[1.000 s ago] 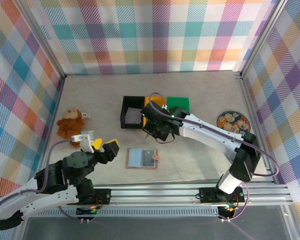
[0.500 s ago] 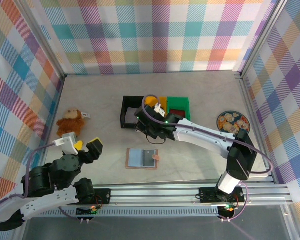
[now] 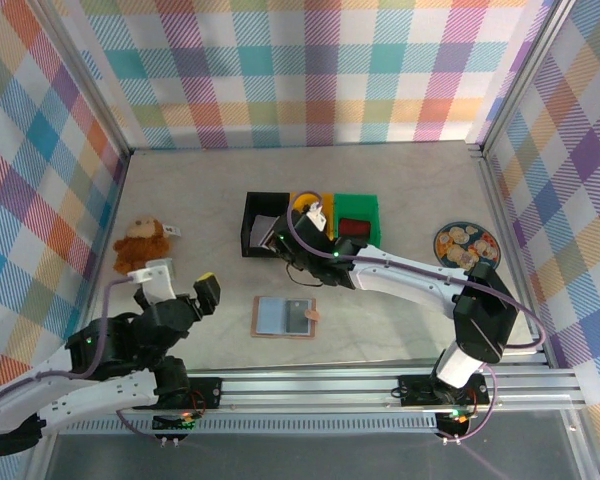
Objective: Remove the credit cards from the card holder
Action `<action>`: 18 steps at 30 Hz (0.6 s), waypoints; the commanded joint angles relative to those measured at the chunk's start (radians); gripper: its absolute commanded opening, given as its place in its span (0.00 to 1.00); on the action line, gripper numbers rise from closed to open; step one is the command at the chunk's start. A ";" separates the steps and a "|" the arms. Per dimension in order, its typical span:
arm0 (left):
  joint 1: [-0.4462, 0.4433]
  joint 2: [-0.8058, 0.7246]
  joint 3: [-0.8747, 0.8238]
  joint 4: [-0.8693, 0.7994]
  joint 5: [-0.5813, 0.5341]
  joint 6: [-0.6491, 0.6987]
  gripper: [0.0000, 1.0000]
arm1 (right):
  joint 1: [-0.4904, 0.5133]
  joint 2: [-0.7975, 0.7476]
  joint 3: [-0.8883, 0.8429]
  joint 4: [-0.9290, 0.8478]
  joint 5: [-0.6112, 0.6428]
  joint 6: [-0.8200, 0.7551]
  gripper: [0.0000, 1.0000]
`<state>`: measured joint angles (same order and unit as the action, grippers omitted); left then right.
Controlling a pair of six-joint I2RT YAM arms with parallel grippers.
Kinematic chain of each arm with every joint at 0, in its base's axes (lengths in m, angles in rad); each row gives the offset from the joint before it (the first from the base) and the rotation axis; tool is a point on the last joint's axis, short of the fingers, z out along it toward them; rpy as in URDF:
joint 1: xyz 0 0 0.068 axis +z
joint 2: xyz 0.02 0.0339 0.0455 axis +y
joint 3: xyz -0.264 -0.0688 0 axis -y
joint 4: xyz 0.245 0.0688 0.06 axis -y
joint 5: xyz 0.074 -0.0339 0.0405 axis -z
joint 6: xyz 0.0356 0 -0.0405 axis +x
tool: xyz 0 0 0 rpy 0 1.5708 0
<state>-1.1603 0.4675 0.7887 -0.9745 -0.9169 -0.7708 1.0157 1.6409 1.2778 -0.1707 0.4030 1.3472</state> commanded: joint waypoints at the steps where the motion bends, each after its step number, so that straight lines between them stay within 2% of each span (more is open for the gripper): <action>1: 0.030 0.024 0.032 0.088 0.047 0.076 1.00 | -0.007 0.019 0.033 0.089 0.030 0.020 0.00; 3: 0.080 0.041 0.028 0.137 0.132 0.116 1.00 | -0.011 0.028 0.032 0.114 0.025 0.025 0.00; 8: 0.290 0.129 0.047 0.172 0.366 0.148 1.00 | -0.032 0.045 0.045 0.118 0.009 0.045 0.00; 13: 0.474 0.138 0.041 0.270 0.567 0.206 1.00 | -0.058 0.069 0.059 0.091 -0.003 0.076 0.00; 16: 0.585 0.208 0.047 0.298 0.719 0.215 1.00 | -0.066 0.106 0.096 0.080 -0.019 0.088 0.00; 18: 0.606 0.252 0.051 0.312 0.743 0.218 1.00 | -0.068 0.137 0.139 0.033 -0.023 0.109 0.00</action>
<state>-0.5884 0.6697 0.8207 -0.7189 -0.3256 -0.5865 0.9482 1.7390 1.3567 -0.0994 0.3946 1.4178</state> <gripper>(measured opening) 0.996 0.065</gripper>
